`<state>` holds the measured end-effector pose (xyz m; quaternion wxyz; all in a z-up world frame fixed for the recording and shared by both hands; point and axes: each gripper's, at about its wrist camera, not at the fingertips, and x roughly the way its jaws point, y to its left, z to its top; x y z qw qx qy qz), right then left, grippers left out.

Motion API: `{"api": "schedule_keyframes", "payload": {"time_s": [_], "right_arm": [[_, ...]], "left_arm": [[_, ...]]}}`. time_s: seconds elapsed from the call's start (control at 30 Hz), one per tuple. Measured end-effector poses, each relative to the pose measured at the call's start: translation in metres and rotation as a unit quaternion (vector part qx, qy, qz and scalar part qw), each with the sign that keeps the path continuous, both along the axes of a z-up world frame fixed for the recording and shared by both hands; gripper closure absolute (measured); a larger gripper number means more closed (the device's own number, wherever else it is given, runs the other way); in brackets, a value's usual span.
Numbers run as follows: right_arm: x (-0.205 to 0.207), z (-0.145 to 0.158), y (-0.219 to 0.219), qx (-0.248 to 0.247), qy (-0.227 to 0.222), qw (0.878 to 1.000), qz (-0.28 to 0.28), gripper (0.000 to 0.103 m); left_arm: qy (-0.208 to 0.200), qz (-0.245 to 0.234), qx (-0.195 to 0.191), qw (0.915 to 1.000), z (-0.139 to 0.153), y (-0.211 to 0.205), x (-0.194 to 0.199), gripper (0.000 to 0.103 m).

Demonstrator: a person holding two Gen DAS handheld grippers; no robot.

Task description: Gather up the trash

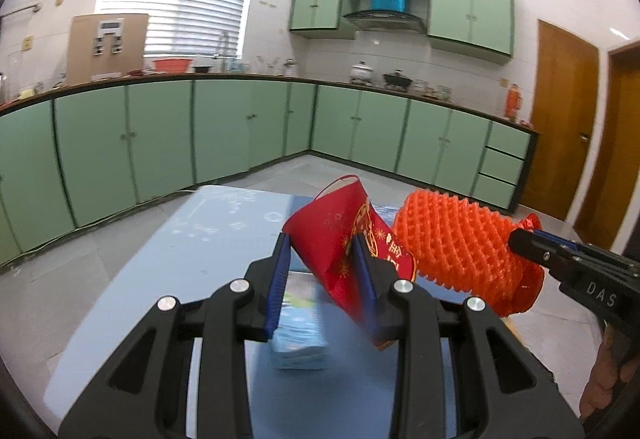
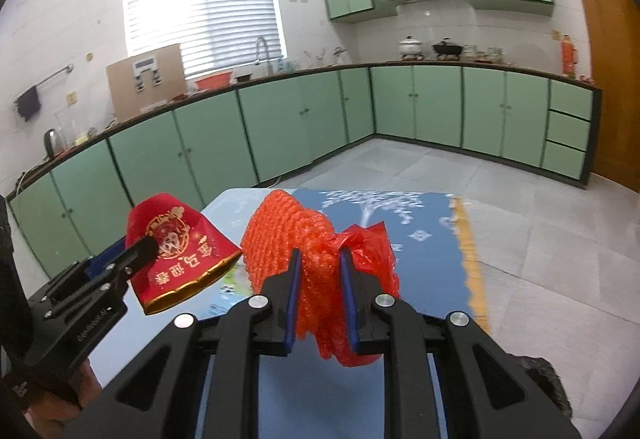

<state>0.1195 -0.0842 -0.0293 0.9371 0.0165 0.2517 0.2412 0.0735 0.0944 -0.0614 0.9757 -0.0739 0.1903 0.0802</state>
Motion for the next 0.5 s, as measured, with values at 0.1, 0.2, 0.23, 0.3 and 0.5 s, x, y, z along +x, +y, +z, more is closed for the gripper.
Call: {"api": "schedule_keyframes", "payload": {"time_s": [0.1,0.2,0.23,0.3,0.5], "right_arm": [[-0.005,0.003,-0.026,0.000,-0.002,1.000,-0.025,0.084],[-0.009,0.003,-0.055,0.000,-0.002,0.998,-0.056,0.084],[-0.010,0.002,-0.062,0.000,-0.002,0.998,-0.063,0.084],[-0.014,0.000,-0.082,0.000,0.000,0.996,-0.085,0.084],[-0.027,-0.007,-0.146,-0.004,0.008,0.988,-0.154,0.084]], "left_arm": [[0.003,-0.030,0.000,0.9995,0.000,-0.025,0.006,0.073],[0.004,-0.060,0.000,0.9982,0.000,-0.049,0.014,0.073],[0.005,-0.070,0.000,0.9976,0.000,-0.057,0.016,0.073],[0.007,-0.093,0.001,0.9956,-0.002,-0.075,0.021,0.073],[0.021,-0.163,-0.006,0.9864,-0.013,-0.134,0.036,0.073]]}}
